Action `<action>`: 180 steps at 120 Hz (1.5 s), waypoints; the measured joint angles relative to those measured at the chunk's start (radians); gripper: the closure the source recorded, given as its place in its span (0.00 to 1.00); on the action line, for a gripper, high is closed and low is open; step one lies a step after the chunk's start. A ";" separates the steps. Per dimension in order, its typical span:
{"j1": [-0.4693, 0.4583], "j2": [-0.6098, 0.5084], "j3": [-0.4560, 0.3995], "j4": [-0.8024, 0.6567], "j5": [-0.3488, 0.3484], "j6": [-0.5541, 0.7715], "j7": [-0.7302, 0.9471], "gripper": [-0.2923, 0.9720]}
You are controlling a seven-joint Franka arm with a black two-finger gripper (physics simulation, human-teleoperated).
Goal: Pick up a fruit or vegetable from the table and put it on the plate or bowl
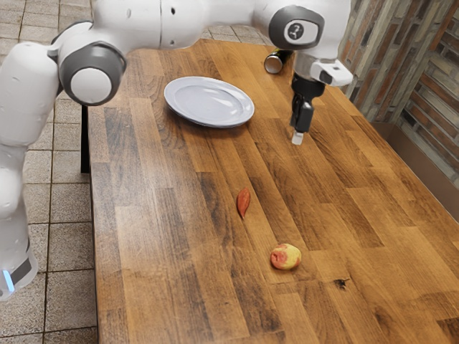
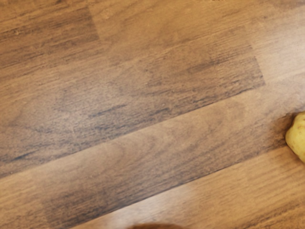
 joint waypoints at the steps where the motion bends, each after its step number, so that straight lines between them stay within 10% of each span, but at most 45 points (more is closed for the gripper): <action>1: -0.005 0.000 -0.001 -0.001 0.002 0.001 0.000 0.23; 85: -0.212 0.088 -0.146 -0.088 0.060 0.110 -0.354 0.23; 180: -0.213 0.145 -0.135 -0.198 0.120 0.143 -0.692 0.23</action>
